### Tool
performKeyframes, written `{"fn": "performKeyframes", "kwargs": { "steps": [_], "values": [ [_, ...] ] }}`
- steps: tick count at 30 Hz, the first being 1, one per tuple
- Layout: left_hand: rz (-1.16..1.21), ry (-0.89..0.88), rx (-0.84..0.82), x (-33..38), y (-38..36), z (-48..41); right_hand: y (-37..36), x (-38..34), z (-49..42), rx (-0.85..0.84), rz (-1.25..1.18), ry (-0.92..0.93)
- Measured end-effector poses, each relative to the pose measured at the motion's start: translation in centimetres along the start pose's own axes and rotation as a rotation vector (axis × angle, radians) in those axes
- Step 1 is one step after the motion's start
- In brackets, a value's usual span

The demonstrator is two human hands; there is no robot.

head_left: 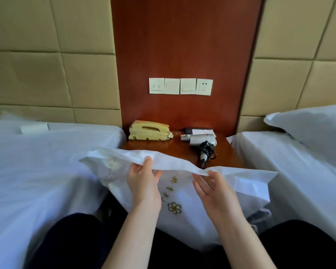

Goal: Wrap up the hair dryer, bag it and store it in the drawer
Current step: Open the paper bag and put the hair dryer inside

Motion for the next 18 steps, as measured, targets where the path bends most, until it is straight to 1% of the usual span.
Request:
{"fn": "performKeyframes", "kwargs": {
  "steps": [3,6,10,14,18],
  "values": [
    [0.047,-0.066,-0.095,3.7,-3.0,-0.5,-3.2,-3.1,1.8,-0.097,0.030,0.069],
    [0.052,-0.159,-0.160,7.4,-5.9,-1.4,-6.2,-6.0,3.5,-0.147,0.084,0.169],
    [-0.042,-0.330,-0.219,11.9,-9.2,-2.5,-10.2,-9.4,4.6,-0.204,0.094,0.286],
    [-0.133,-0.443,-0.244,14.7,-11.3,-4.7,-13.7,-11.8,3.8,-0.202,0.218,0.390],
    [-0.196,-0.494,-0.230,15.9,-12.6,-7.6,-16.5,-13.5,2.1,-0.102,0.460,0.507]
  ]
}}
Point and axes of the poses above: each hand's wrist, its own z-axis away from the middle knuckle, its own y-axis out of the back of the hand, x = y × z, the point moved 5 cm from there along -z, towards the middle knuckle, and after that the axes turned 10 degrees about -y, right-handed, at the moved point
